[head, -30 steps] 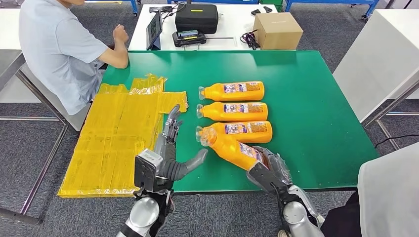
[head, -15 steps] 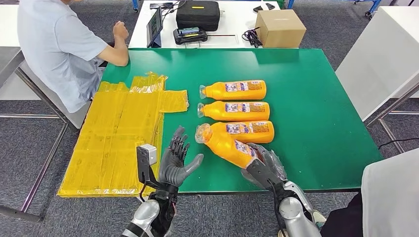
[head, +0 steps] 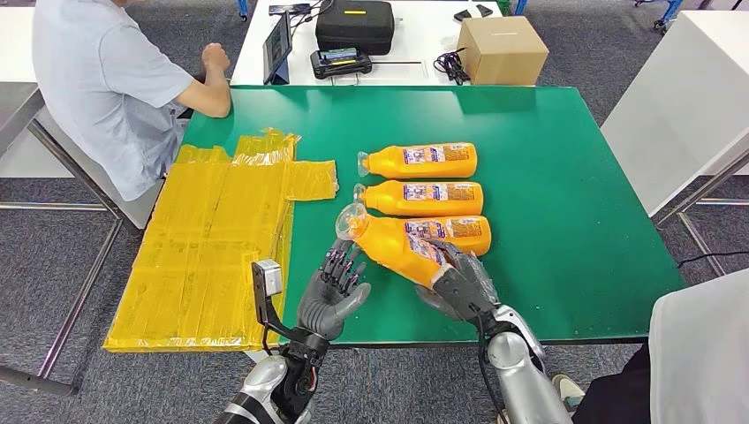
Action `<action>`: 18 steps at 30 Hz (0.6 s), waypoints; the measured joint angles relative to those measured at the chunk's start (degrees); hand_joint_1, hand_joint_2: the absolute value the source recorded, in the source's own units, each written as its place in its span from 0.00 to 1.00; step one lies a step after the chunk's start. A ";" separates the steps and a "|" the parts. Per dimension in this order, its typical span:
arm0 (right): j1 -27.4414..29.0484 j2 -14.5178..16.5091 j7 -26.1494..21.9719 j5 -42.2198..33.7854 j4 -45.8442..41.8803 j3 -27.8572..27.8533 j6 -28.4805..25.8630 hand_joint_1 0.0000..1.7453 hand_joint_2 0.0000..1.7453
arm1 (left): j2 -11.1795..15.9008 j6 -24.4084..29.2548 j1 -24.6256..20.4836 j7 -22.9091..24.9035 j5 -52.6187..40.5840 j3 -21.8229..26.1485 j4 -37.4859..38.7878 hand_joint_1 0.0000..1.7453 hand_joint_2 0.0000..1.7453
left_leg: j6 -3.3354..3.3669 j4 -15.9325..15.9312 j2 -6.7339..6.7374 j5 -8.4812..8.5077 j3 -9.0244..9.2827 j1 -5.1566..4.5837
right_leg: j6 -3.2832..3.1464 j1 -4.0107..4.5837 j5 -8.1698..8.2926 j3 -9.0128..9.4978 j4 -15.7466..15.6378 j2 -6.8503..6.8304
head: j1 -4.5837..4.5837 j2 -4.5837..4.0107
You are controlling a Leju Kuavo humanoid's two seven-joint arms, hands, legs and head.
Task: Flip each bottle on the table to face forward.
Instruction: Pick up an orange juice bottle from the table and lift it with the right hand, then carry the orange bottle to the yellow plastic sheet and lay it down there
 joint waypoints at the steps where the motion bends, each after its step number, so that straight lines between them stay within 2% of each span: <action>1: -0.53 0.04 -0.17 -0.16 0.54 0.33 -0.01 1.00 1.00 | -0.07 -0.63 -0.50 0.02 1.02 -0.03 1.26 0.00 1.00 | 0.00 0.00 0.00 0.01 0.00 0.00 | 0.00 0.00 0.00 0.00 0.00 -0.01 | 0.00 0.00; 5: -2.26 0.22 -0.64 -0.62 2.21 1.57 -0.01 1.00 1.00 | -0.46 -2.36 -2.46 0.16 3.70 -0.59 5.51 0.00 1.00 | 0.00 0.00 -0.02 0.01 -0.02 0.00 | 0.00 0.00 0.00 0.00 0.01 -0.03 | 0.01 0.00; 9: -3.08 0.52 -0.95 -0.75 3.17 2.83 -0.01 1.00 1.00 | -0.89 -1.62 -4.14 -0.56 4.08 -1.56 8.22 0.00 1.00 | 0.00 0.00 -0.04 0.01 -0.06 0.00 | 0.00 0.00 0.00 -0.02 0.01 -0.05 | 0.01 0.00; 12: -3.19 0.79 -0.98 -0.71 3.40 3.93 -0.01 1.00 1.00 | -1.12 1.48 -5.04 -2.89 2.19 -1.98 9.28 0.00 1.00 | 0.00 0.01 -0.06 0.01 -0.07 0.00 | 0.00 0.00 0.00 -0.03 0.01 -0.09 | 0.01 0.00; 18: -2.98 1.24 -0.03 -0.69 3.07 6.45 0.17 1.00 1.00 | -1.34 10.02 -5.65 -8.12 -8.76 -1.82 8.74 0.00 1.00 | -0.01 0.00 -0.08 0.01 -0.08 0.01 | 0.00 0.01 0.00 -0.03 0.02 -0.14 | 0.02 0.00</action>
